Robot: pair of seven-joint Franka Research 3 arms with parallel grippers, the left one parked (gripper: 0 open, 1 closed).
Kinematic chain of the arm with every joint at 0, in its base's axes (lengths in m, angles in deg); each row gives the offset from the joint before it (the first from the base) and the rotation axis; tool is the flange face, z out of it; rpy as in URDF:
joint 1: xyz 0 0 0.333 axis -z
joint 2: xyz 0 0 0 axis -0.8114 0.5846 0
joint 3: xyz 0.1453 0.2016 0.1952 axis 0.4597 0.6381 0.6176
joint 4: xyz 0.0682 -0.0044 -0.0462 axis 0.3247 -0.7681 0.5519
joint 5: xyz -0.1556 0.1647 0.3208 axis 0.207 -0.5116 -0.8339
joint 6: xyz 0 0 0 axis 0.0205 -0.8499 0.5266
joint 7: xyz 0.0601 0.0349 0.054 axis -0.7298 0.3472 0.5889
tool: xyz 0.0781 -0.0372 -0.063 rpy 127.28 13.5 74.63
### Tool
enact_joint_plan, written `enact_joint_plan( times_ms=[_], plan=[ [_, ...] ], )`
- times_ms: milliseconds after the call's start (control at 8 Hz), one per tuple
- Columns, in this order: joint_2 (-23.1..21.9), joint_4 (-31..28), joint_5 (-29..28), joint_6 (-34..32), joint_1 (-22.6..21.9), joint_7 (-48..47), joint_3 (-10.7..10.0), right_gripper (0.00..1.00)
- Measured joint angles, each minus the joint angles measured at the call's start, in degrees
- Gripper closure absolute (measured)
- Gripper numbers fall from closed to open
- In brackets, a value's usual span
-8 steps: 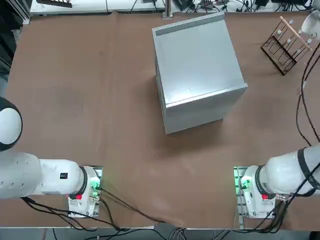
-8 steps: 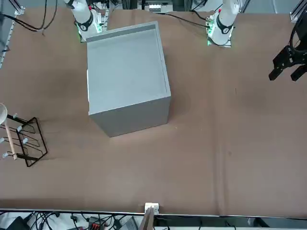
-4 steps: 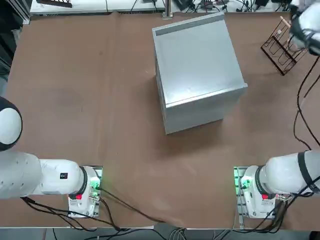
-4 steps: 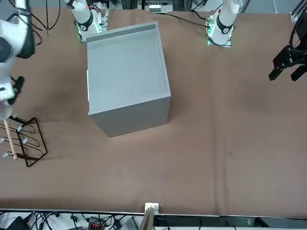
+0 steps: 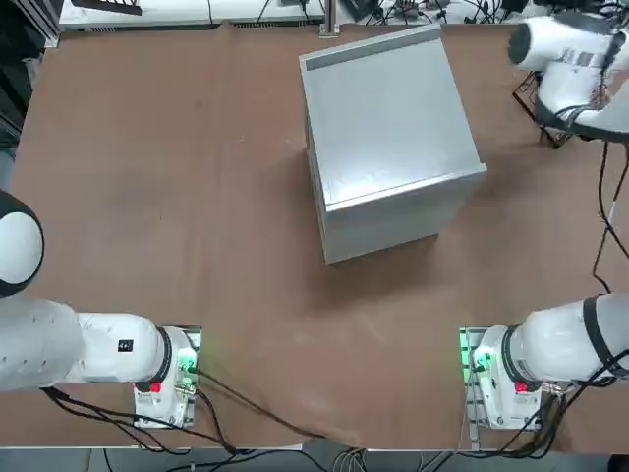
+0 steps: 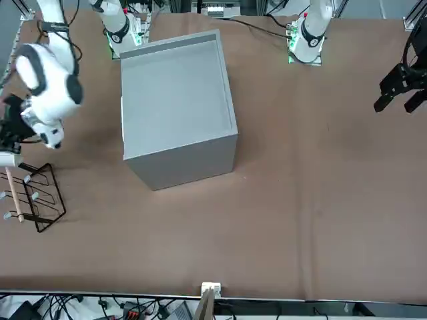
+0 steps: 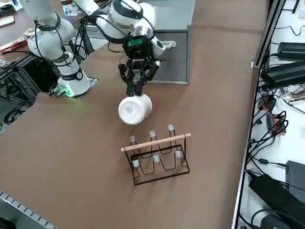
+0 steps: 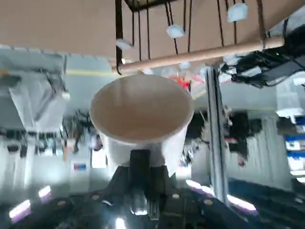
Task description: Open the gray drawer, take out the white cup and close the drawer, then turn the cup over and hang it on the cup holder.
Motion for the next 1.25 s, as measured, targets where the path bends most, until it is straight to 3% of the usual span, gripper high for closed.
enact_joint_plan(
  times_ms=[375, 625, 875, 1250],
  plan=[
    [5.4, -3.0, 8.5, -10.0, -0.4, -12.0, 5.2, 0.81],
    [9.8, -3.3, 11.1, -18.0, -0.4, -16.1, 8.2, 0.81],
    [10.8, -3.1, 14.6, -21.5, -0.2, -18.4, 8.3, 0.81],
    [17.1, -3.1, 21.7, -25.2, 1.1, -25.2, 8.3, 0.81]
  ],
)
